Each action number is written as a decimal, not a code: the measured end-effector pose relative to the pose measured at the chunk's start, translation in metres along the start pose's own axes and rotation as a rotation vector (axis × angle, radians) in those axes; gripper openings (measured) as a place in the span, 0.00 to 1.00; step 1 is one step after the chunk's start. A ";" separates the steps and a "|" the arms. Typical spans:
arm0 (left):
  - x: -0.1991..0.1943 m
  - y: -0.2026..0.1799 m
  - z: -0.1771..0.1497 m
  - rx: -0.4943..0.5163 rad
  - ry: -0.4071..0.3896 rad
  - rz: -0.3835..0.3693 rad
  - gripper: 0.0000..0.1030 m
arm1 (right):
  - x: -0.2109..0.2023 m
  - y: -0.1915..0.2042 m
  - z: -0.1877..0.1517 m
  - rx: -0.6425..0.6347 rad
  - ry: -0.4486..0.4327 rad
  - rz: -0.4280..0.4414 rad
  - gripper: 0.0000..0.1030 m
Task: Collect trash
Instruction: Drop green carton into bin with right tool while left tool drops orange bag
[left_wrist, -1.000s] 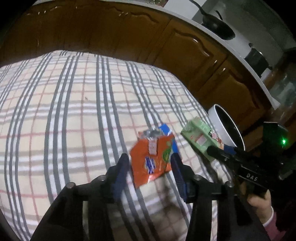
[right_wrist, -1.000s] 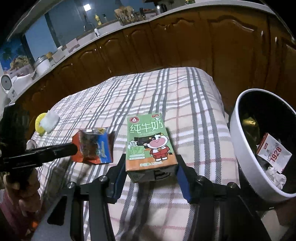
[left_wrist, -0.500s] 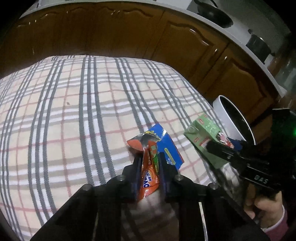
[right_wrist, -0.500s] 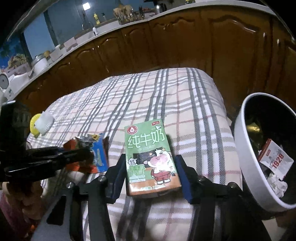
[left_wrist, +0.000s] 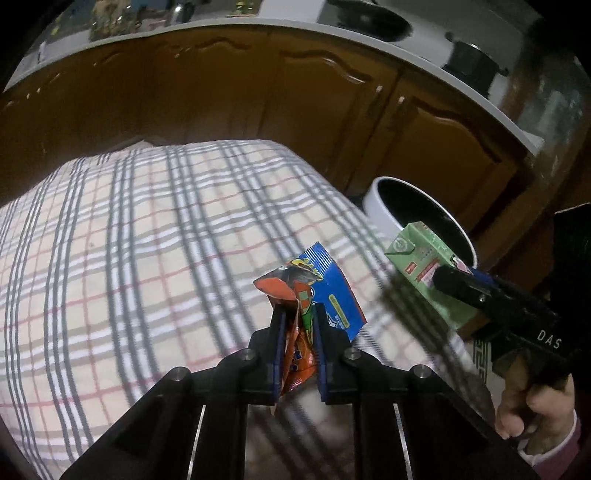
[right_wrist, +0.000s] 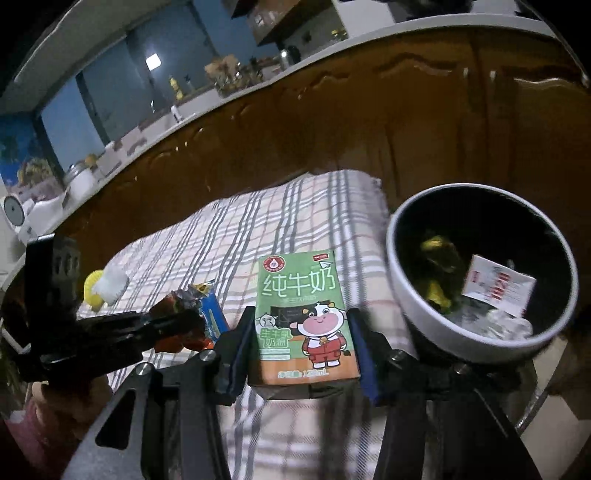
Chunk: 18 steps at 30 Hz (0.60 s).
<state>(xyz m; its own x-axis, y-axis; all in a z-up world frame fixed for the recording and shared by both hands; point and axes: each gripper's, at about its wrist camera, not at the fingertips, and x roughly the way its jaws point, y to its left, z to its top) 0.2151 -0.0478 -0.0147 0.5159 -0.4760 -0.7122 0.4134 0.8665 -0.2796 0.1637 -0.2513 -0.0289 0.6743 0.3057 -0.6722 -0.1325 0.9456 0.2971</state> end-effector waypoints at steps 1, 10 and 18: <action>0.000 -0.004 0.000 0.008 0.001 -0.002 0.12 | -0.005 -0.003 -0.002 0.006 -0.007 -0.005 0.48; 0.009 -0.040 0.003 0.074 0.010 -0.015 0.12 | -0.035 -0.031 -0.009 0.049 -0.046 -0.052 0.48; 0.021 -0.066 0.012 0.119 0.017 -0.039 0.12 | -0.055 -0.058 -0.009 0.084 -0.078 -0.097 0.48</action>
<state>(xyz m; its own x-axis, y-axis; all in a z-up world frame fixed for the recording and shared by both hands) 0.2077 -0.1164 -0.0036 0.4852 -0.5054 -0.7135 0.5199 0.8229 -0.2294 0.1278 -0.3213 -0.0155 0.7357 0.2002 -0.6471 -0.0044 0.9567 0.2911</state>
